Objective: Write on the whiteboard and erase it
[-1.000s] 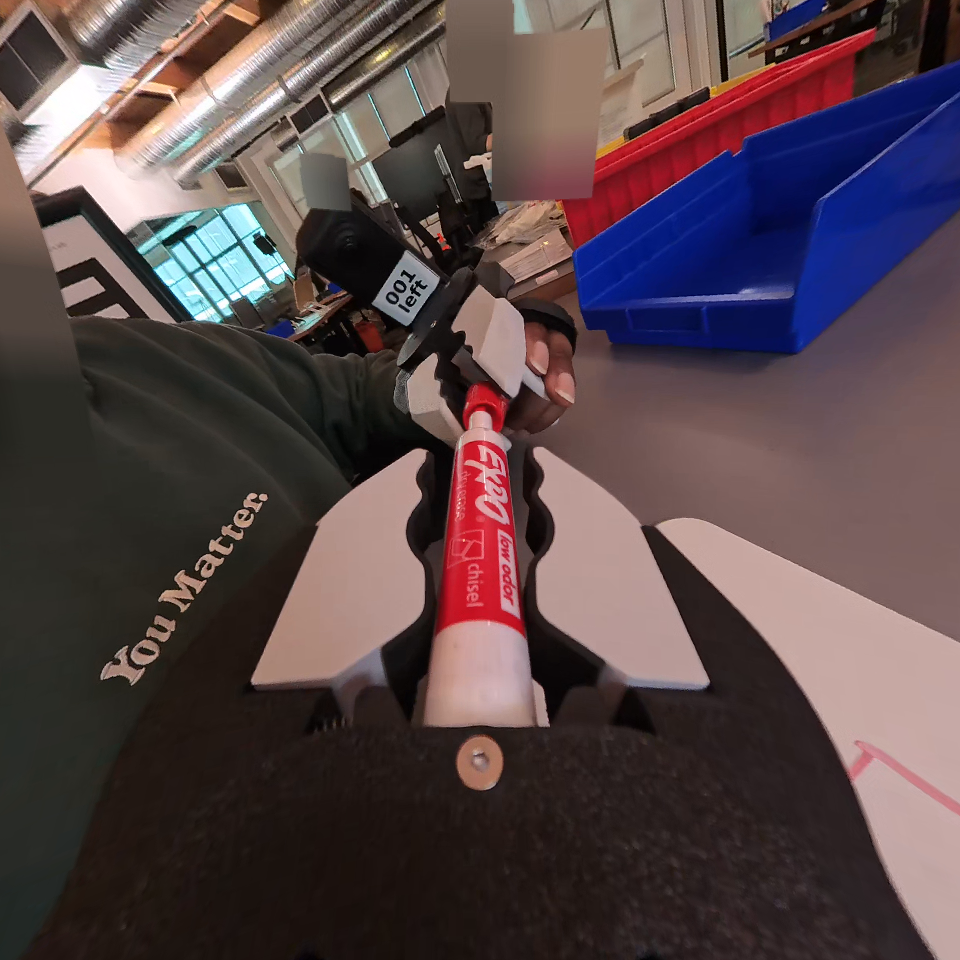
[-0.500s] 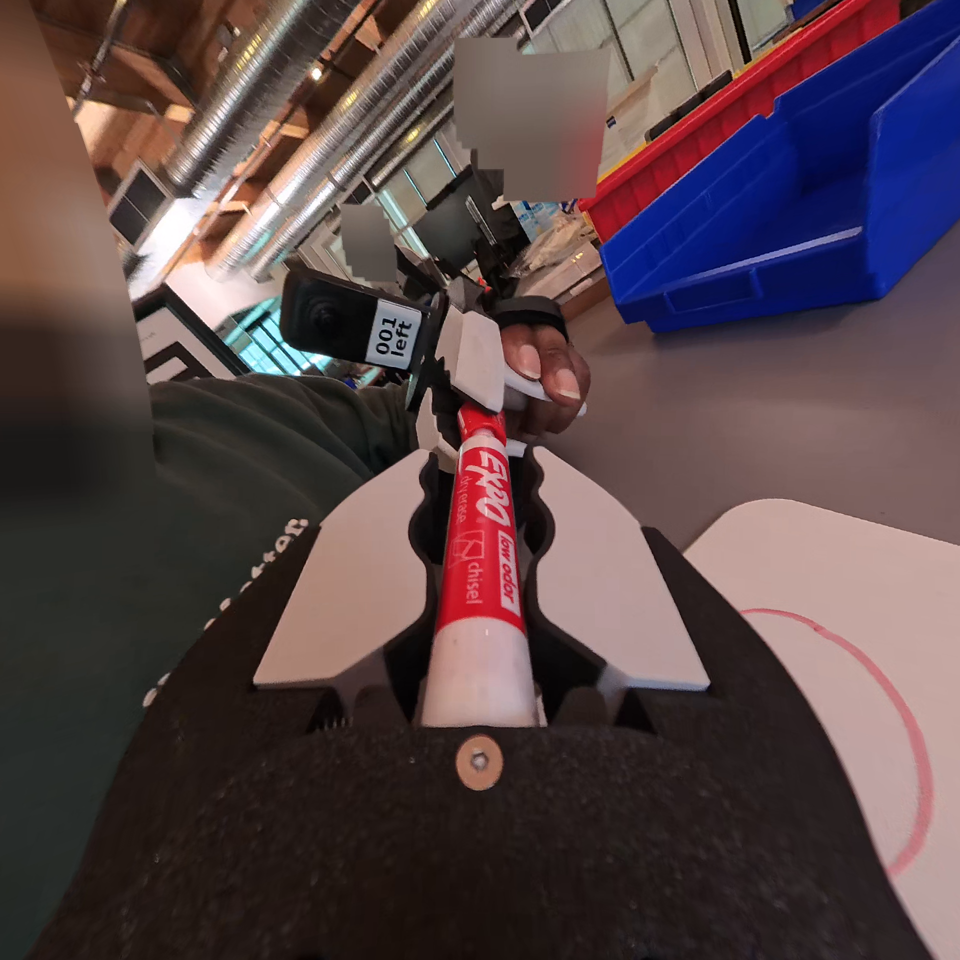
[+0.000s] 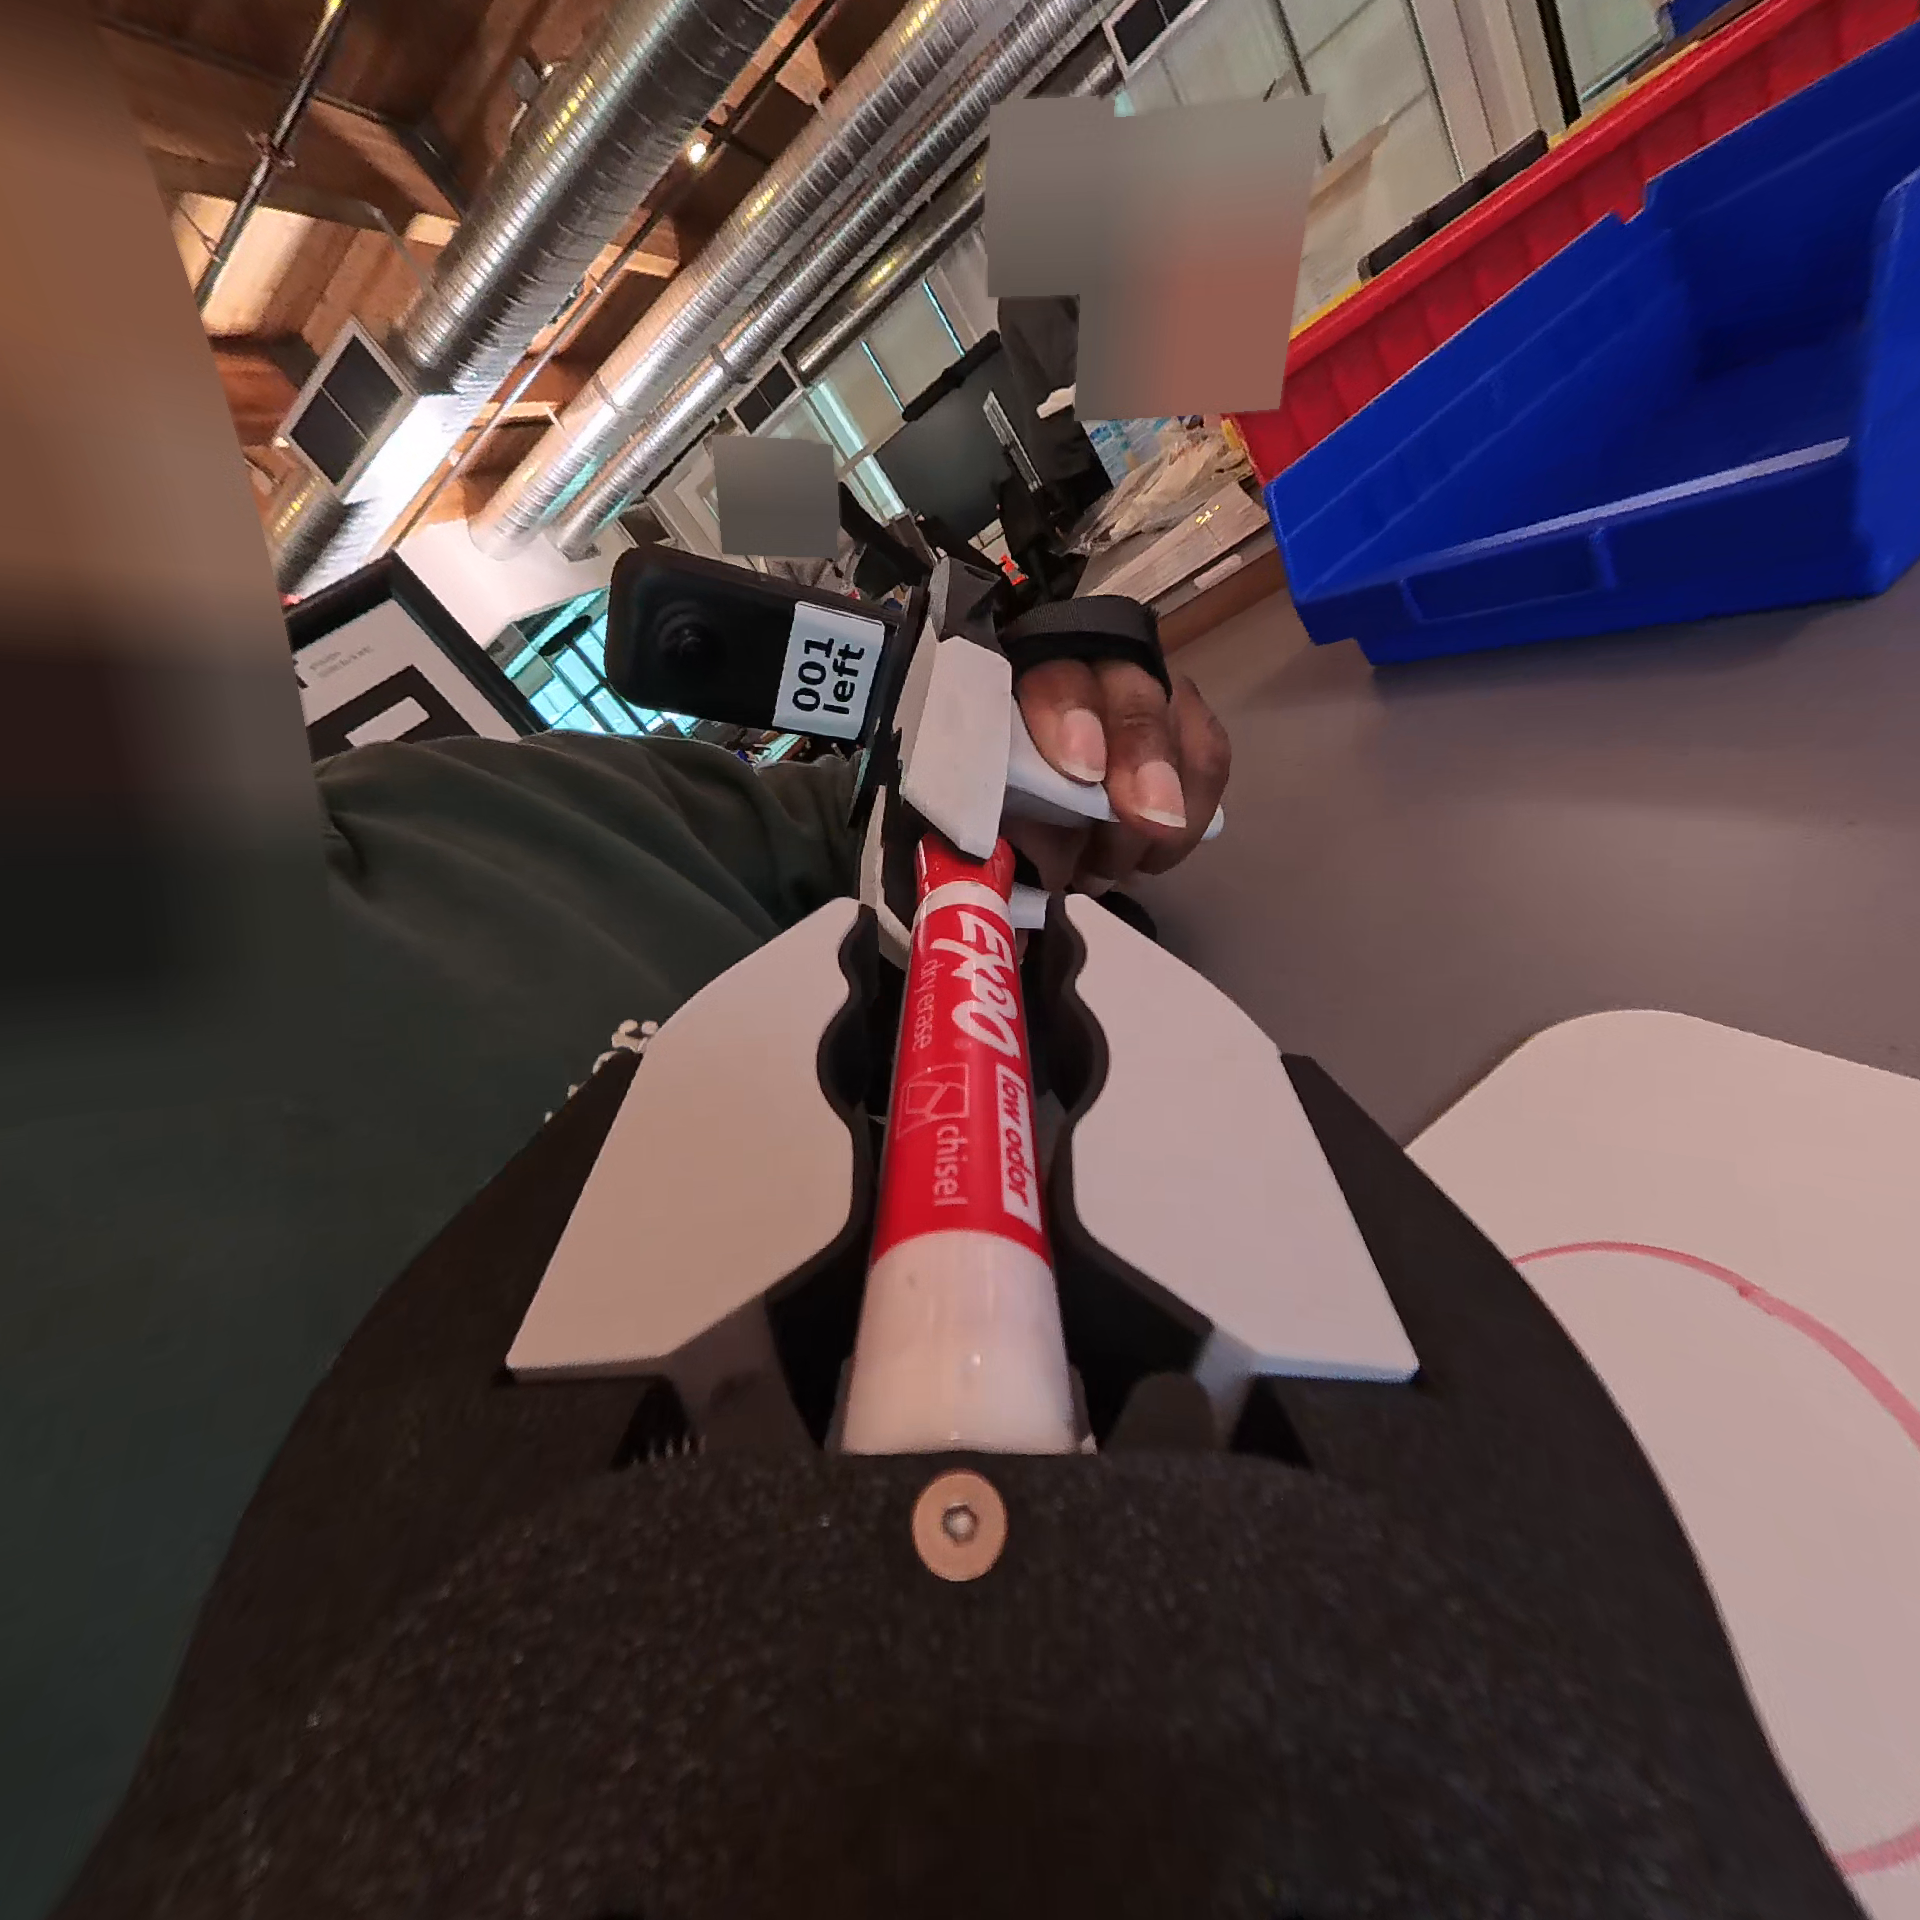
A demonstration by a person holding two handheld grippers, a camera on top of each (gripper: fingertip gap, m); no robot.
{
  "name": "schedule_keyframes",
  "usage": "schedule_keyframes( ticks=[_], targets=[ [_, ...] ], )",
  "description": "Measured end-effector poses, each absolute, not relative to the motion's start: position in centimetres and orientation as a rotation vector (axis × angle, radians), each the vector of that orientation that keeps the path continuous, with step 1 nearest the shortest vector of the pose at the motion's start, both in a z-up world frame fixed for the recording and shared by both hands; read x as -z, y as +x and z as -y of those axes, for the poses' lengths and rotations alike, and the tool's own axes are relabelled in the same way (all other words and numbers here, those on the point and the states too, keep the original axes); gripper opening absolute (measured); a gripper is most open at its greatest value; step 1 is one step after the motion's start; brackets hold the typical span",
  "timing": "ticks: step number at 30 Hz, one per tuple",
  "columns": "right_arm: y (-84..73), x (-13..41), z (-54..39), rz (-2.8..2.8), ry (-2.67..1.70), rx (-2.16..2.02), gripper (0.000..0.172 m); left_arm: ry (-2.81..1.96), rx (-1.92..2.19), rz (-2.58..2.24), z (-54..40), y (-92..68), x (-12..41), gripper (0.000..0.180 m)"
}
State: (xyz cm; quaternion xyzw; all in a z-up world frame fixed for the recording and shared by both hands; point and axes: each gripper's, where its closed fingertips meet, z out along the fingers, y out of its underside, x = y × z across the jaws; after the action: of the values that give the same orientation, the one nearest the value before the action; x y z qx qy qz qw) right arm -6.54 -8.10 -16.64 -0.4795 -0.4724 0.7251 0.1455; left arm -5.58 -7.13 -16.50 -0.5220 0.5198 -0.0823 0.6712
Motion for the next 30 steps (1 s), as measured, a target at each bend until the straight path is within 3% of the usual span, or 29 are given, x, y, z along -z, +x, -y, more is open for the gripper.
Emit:
schedule_keyframes(
  ticks=[1,6,8,11,16,21,27,30],
  targets=[
    [-6.6,16.7,8.1,1.364,-1.388,-2.086,0.032,-1.177,0.183,-1.173,7.1,-5.6,16.6,0.019],
    [-6.7,15.6,7.6,1.497,-1.321,-1.91,0.037,-1.204,0.264,-1.121,6.6,-6.0,15.3,0.019],
    [-6.7,15.4,6.6,1.622,-1.262,-1.646,0.05,-1.22,0.368,-1.084,6.7,-6.5,14.2,0.019],
    [-5.7,15.2,4.4,1.729,-1.158,-1.225,0.053,-1.263,0.378,-1.068,6.4,-7.6,14.5,0.019],
    [-4.8,17.4,3.7,1.935,-1.084,-0.774,0.045,-1.355,0.366,-1.117,5.9,-7.4,16.6,0.019],
    [-5.2,19.4,4.0,2.004,-1.027,-0.595,0.019,-1.399,0.355,-1.14,5.7,-7.1,17.7,0.02],
    [-4.2,17.7,1.3,1.901,-1.16,-0.625,0.019,-1.454,0.402,-0.949,3.9,-8.8,16.9,0.03],
    [-1.9,14.8,-6.3,1.61,-1.362,-0.577,0.018,-1.493,0.496,-0.843,3.3,-10.1,16.6,0.022]
  ],
)
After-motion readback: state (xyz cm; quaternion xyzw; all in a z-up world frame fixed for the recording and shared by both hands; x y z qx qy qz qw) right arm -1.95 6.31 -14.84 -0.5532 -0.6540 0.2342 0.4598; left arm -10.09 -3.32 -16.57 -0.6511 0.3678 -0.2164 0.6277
